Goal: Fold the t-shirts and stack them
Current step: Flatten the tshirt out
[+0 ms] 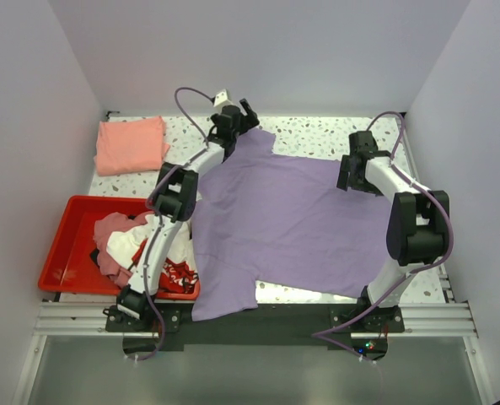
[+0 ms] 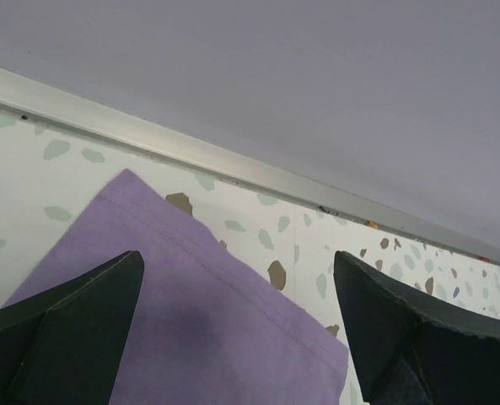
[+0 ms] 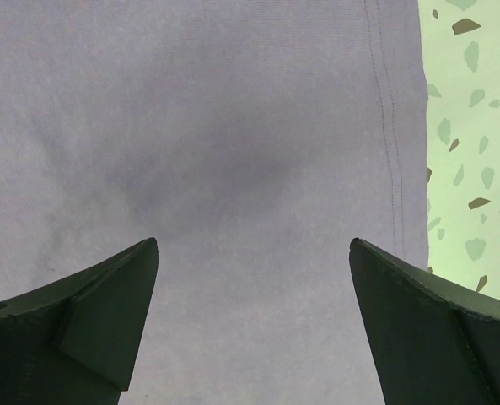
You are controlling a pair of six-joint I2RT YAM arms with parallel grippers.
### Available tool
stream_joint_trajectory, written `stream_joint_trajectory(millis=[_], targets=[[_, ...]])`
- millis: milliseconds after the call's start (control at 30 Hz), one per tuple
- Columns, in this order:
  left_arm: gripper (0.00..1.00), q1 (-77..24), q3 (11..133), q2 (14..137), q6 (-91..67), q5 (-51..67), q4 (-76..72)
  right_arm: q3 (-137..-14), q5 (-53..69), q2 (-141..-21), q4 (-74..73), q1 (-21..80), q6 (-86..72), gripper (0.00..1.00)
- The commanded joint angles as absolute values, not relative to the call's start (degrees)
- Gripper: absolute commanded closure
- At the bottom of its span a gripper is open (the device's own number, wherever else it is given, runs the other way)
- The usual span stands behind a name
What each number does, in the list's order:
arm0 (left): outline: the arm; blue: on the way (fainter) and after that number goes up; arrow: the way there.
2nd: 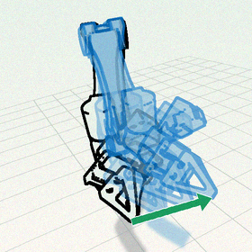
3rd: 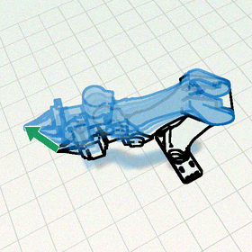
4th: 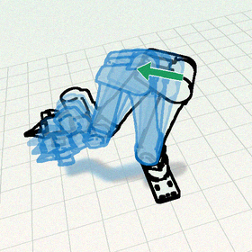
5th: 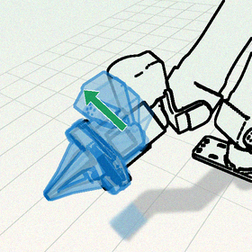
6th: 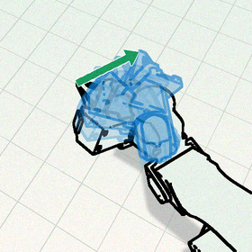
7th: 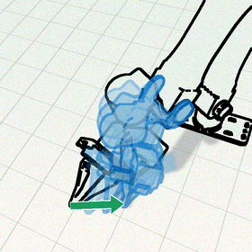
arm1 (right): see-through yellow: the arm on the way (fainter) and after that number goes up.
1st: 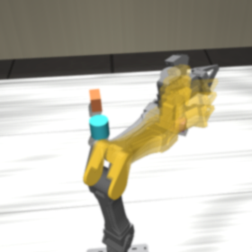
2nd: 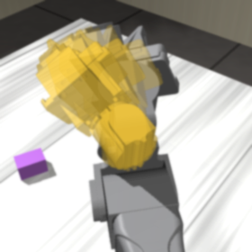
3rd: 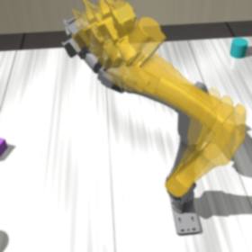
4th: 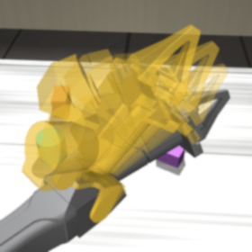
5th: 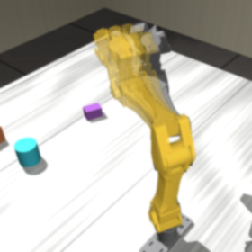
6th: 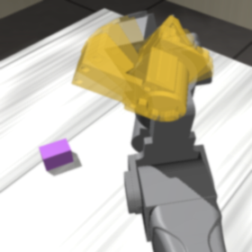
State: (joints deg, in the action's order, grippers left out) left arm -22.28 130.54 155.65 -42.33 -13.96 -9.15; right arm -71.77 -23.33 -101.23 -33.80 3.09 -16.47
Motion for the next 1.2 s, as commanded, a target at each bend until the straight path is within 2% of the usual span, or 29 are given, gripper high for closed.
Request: stream_joint_trajectory(millis=[0,133,333,500,600,833,1167], targets=[[0.0,-21.9,126.7,145.8,-39.0,-16.0,-9.2,-73.5,-24.5,-100.8,-33.1,3.2,-17.0,0.01],[0.0,-22.4,115.5,137.7,-36.1,-11.4,-8.4,-74.4,-22.2,-101.0,-32.7,3.2,-17.5,0.01],[0.0,-25.9,106.7,129.0,-31.7,-6.7,4.8,-73.9,-14.8,-102.0,-32.2,3.2,-19.1,0.01],[0.0,-29.4,105.9,126.7,-30.4,-11.7,19.3,-72.1,-9.6,-101.0,-31.6,3.2,-20.7,0.01],[0.0,-31.2,100.8,122.8,-29.9,-14.1,18.8,-70.0,-7.5,-100.1,-31.4,3.2,-21.5,0.01],[0.0,-33.2,90.3,118.2,-30.4,-10.6,20.0,-63.6,-7.6,-96.2,-32.6,3.2,-23.1,0.01],[0.0,-34.8,82.6,116.2,-32.1,-11.1,17.6,-53.5,-9.5,-87.0,-33.1,3.2,-24.1,0.01]])
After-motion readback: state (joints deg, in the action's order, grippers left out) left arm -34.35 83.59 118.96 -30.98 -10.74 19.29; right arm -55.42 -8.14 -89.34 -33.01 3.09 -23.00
